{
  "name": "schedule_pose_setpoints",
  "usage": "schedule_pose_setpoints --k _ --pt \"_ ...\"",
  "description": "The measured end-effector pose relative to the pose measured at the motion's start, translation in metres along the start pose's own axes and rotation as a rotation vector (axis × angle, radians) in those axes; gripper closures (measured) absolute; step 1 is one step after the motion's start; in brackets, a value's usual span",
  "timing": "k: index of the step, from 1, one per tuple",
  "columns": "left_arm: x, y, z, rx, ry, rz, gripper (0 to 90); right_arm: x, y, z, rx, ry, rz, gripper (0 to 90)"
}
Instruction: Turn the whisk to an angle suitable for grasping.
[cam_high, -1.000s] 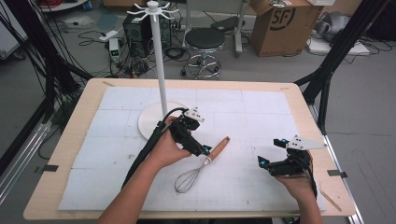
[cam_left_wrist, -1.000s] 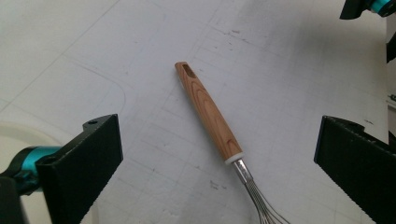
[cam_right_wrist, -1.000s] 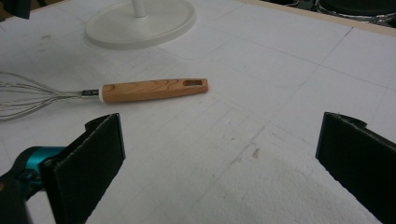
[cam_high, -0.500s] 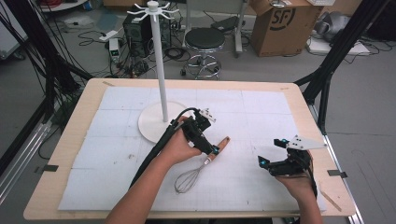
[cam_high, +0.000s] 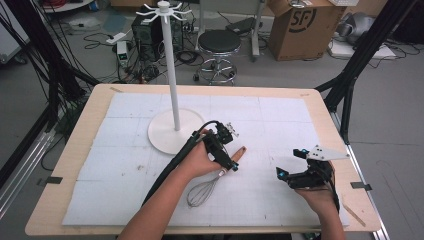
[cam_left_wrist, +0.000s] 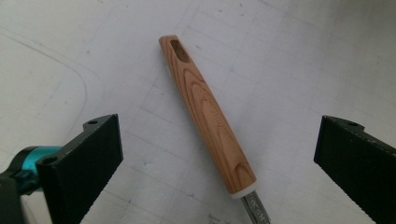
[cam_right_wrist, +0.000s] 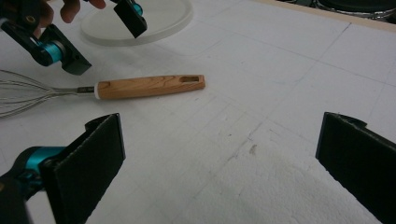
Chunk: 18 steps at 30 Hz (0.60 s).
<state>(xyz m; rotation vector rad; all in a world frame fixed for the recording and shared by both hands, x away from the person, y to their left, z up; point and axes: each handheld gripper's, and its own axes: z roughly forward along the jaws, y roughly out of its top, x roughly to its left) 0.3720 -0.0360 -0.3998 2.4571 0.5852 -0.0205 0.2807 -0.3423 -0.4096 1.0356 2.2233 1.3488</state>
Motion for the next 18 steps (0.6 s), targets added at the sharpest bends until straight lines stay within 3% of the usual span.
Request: schedule_pose_setpoints --k 5,6,11,14,18 --pt "-0.002 0.001 0.01 0.047 0.01 0.009 3.5 0.0 0.0 0.0 -0.002 0.0 0.001 0.1" --pt "-0.002 0.0 0.014 0.077 0.017 0.016 3.5 -0.001 0.0 0.0 -0.003 0.0 0.002 0.2" --pt "-0.003 -0.002 0.021 0.135 0.035 0.012 3.7 -0.001 -0.001 -0.001 0.0 0.001 0.004 0.2" --pt "-0.004 -0.003 0.023 0.163 0.026 0.026 16.2 -0.001 -0.001 0.0 -0.001 0.0 0.002 0.2" --pt "-0.005 -0.003 0.026 0.18 0.027 0.026 26.0 -0.001 -0.001 0.0 0.003 -0.001 0.004 0.2"
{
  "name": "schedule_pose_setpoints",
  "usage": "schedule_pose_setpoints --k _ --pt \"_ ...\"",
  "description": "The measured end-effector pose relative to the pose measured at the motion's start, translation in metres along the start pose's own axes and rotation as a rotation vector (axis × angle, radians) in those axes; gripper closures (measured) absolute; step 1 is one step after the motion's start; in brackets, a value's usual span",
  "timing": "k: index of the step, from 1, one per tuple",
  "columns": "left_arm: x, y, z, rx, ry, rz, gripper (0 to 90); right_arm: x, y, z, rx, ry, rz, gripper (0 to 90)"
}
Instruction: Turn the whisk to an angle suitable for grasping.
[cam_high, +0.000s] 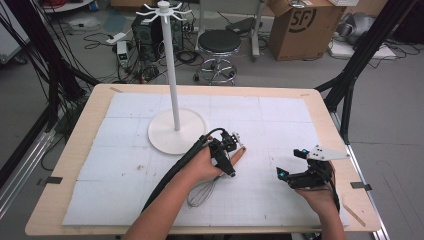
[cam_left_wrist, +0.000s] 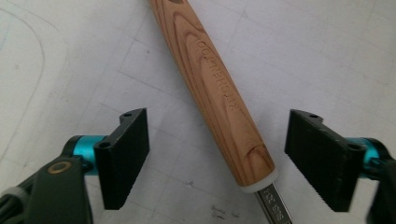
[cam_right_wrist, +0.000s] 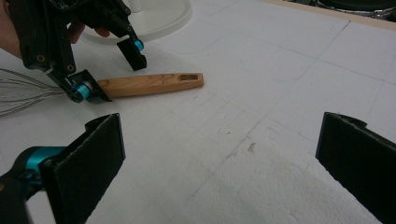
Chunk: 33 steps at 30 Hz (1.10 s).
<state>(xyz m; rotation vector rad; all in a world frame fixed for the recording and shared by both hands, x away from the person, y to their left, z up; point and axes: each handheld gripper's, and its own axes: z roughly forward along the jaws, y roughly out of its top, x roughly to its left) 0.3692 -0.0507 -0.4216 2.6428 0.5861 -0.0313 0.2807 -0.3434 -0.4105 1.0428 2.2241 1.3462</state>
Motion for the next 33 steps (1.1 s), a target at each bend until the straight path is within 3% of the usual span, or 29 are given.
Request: schedule_pose_setpoints --k 5,9,12,14,18,25,33 --pt "-0.0023 0.0 -0.0006 0.015 0.035 0.016 37.7 0.0001 -0.0002 0.0003 0.005 0.001 0.001 0.2" --pt "-0.0033 -0.0008 -0.0033 0.015 0.002 0.022 53.7 0.0 -0.0002 0.0009 0.005 0.0 -0.006 0.2" --pt "-0.0057 -0.0003 -0.0031 0.027 0.019 0.041 54.3 0.0002 -0.0002 0.0017 0.009 0.001 -0.002 0.2" --pt "-0.0071 -0.0001 -0.0028 0.029 0.023 0.031 55.0 0.0 0.0 0.0024 0.006 -0.001 -0.007 0.2" --pt "-0.0048 -0.0011 -0.0044 0.037 0.047 0.051 67.7 0.0006 0.0001 0.0021 0.009 0.001 -0.003 0.2" --pt "-0.0023 -0.001 -0.0044 0.038 0.034 0.056 68.8 0.0002 -0.0004 0.0017 0.011 0.001 -0.003 0.2" --pt "-0.0047 -0.0004 -0.0036 0.045 0.047 0.067 69.0 0.0016 0.0 0.0038 0.02 0.001 -0.007 0.2"
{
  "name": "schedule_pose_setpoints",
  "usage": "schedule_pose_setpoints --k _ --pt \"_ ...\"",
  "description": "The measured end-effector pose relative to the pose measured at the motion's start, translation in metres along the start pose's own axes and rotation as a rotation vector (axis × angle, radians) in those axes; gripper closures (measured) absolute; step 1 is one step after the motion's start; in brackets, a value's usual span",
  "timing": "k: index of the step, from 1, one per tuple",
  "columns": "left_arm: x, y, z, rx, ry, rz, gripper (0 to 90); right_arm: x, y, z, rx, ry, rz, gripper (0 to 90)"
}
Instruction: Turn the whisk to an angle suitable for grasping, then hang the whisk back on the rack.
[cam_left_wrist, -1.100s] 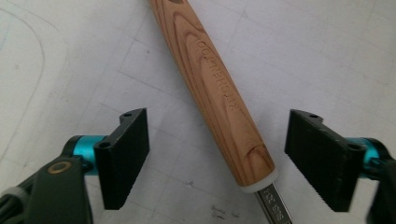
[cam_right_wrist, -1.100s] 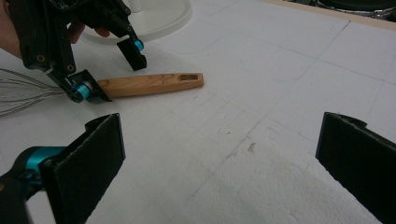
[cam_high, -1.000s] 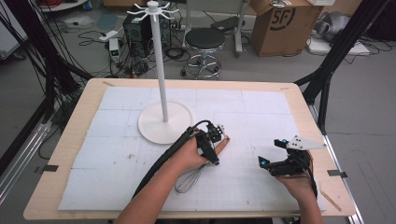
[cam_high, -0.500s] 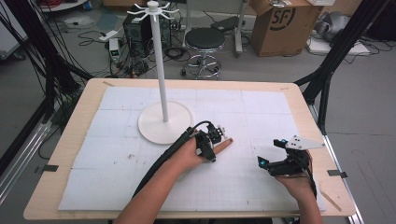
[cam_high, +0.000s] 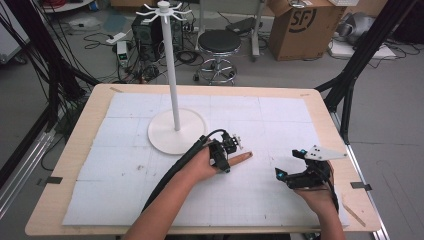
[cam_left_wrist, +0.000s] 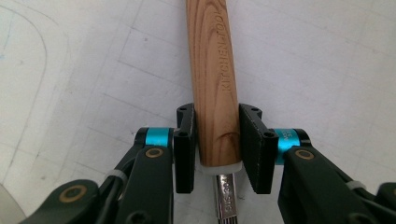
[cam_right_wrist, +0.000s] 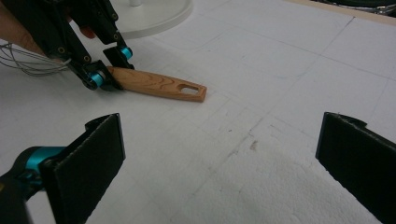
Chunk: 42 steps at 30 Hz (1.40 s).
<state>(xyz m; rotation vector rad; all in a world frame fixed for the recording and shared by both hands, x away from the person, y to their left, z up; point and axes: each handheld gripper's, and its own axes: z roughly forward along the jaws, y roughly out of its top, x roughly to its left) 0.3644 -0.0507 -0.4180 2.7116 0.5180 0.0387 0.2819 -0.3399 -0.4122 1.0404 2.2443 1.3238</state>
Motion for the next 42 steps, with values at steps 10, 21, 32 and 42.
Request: schedule_pose_setpoints --k 10,21,32,42 --pt "0.0 -0.003 -0.002 -0.021 -0.021 0.02 71.1 -0.001 0.0 -0.001 -0.006 0.0 0.007 0.2" --pt "-0.001 -0.008 -0.041 -0.182 -0.077 0.012 71.0 -0.001 -0.001 -0.001 -0.007 0.008 0.011 0.2" --pt "0.006 -0.021 -0.076 -0.302 -0.079 -0.003 71.0 -0.001 -0.001 -0.001 -0.01 0.01 0.008 0.2" --pt "0.012 -0.041 -0.115 -0.483 -0.132 -0.025 71.0 -0.001 -0.001 -0.001 -0.01 0.005 0.009 0.2"
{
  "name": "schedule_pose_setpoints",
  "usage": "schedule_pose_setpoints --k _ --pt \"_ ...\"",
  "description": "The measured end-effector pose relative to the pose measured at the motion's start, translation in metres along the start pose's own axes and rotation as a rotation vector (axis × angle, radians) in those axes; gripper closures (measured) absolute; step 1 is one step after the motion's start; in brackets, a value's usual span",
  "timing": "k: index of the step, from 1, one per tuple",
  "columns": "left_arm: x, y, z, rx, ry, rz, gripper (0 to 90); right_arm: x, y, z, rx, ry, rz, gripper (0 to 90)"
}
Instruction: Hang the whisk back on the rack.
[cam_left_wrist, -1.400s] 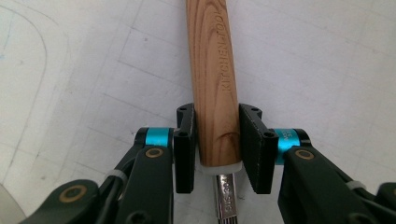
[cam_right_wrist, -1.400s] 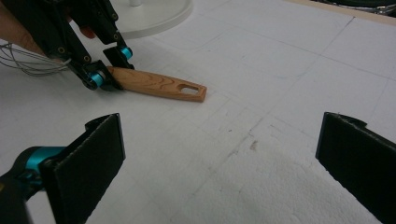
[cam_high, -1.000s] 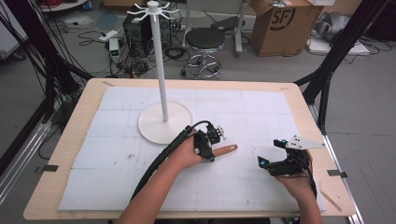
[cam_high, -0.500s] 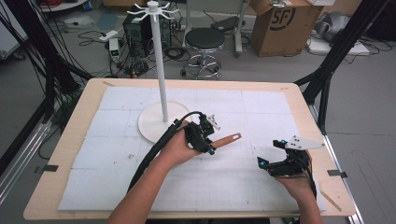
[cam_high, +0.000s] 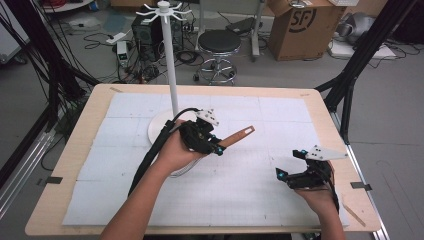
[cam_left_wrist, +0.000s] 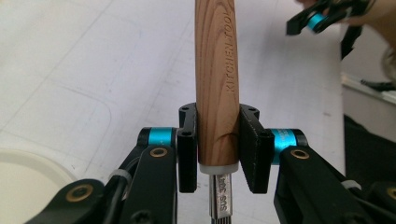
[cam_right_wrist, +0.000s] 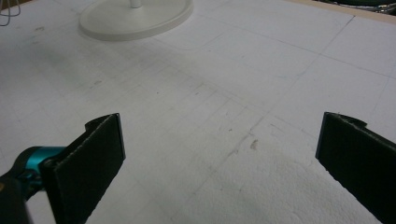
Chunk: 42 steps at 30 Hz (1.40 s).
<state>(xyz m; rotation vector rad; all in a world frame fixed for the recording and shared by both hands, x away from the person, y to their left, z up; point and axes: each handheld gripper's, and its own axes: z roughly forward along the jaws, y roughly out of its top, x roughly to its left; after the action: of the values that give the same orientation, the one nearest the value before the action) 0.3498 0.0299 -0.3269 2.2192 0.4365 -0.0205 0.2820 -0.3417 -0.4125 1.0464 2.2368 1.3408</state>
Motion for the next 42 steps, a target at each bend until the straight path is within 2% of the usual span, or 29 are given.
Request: schedule_pose_setpoints --k 4,12,18,22,30,42 --pt "0.0 -0.001 -0.014 -0.052 -0.029 -0.005 71.1 0.001 0.0 0.002 0.006 0.0 -0.005 0.2" --pt "0.002 -0.008 -0.044 -0.155 -0.051 -0.012 71.0 0.002 0.001 0.007 0.017 0.009 -0.008 0.2" --pt "0.007 -0.014 -0.069 -0.235 -0.048 -0.025 71.0 0.001 0.001 0.006 0.013 0.011 -0.006 0.2" --pt "0.01 -0.017 -0.087 -0.28 -0.048 -0.012 71.0 0.001 0.001 0.007 0.014 0.01 -0.01 0.2" --pt "0.016 -0.025 -0.115 -0.339 -0.028 -0.018 71.0 0.002 0.002 0.008 0.018 0.014 -0.009 0.2" --pt "0.027 -0.031 -0.151 -0.404 0.03 -0.036 70.9 0.002 0.002 0.008 0.014 0.018 -0.011 0.2"
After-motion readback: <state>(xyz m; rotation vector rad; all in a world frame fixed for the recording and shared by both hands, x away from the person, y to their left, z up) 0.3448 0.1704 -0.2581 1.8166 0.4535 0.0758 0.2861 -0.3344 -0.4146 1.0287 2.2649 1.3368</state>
